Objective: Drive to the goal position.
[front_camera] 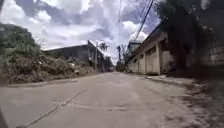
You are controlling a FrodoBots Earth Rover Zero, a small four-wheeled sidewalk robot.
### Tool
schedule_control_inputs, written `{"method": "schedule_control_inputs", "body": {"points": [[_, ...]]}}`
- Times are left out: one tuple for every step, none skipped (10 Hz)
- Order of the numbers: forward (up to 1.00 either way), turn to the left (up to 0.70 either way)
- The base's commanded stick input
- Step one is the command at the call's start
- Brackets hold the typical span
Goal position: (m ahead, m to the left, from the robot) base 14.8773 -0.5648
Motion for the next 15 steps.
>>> {"method": "schedule_control_inputs", "body": {"points": [[0.5, 0.0], [0.5, 0.0], [0.5, 0.0], [0.5, 0.0], [0.5, 0.0], [0.5, 0.0], [0.5, 0.0], [0.5, 0.0], [0.5, 0.0], [0.5, 0.0], [0.5, 0.0], [0.5, 0.0], [0.5, 0.0], [0.5, 0.0], [0.5, 0.0]]}}
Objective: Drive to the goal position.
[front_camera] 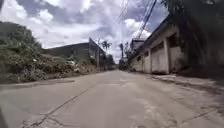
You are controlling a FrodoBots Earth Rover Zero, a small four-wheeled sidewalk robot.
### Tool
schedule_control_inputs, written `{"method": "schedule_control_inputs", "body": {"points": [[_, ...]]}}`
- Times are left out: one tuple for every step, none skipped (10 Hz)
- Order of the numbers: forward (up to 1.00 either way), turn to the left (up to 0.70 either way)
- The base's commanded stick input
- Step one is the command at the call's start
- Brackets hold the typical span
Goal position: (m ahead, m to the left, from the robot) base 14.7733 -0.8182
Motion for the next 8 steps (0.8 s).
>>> {"method": "schedule_control_inputs", "body": {"points": [[0.5, 0.0], [0.5, 0.0], [0.5, 0.0], [0.5, 0.0], [0.5, 0.0], [0.5, 0.0], [0.5, 0.0], [0.5, -0.25]]}}
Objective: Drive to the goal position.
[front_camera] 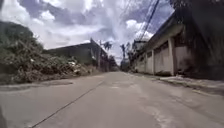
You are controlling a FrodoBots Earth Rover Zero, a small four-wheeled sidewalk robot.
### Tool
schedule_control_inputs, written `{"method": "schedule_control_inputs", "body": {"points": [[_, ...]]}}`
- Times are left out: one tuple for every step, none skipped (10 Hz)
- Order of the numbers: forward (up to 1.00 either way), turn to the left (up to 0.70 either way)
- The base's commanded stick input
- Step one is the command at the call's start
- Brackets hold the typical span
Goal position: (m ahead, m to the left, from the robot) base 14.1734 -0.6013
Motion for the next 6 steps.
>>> {"method": "schedule_control_inputs", "body": {"points": [[0.5, -0.5], [0.5, -0.5], [0.5, -0.5], [0.5, -0.5], [0.5, -0.5], [0.5, -0.5]]}}
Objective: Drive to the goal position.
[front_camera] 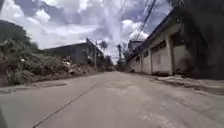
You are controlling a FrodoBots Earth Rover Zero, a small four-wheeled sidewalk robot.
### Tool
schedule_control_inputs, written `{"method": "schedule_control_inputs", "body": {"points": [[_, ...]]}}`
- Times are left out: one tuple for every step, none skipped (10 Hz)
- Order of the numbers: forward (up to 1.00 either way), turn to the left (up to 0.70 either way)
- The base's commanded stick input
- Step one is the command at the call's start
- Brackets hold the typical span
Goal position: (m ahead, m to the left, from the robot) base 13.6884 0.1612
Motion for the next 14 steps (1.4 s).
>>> {"method": "schedule_control_inputs", "body": {"points": [[0.5, -0.46], [0.5, -0.04], [0.5, 0.0], [0.5, 0.0], [0.5, 0.0], [0.5, 0.0], [0.5, 0.0], [0.5, 0.0], [0.5, 0.0], [0.5, 0.0], [0.5, 0.0], [0.5, 0.0], [0.5, 0.0], [0.5, 0.0]]}}
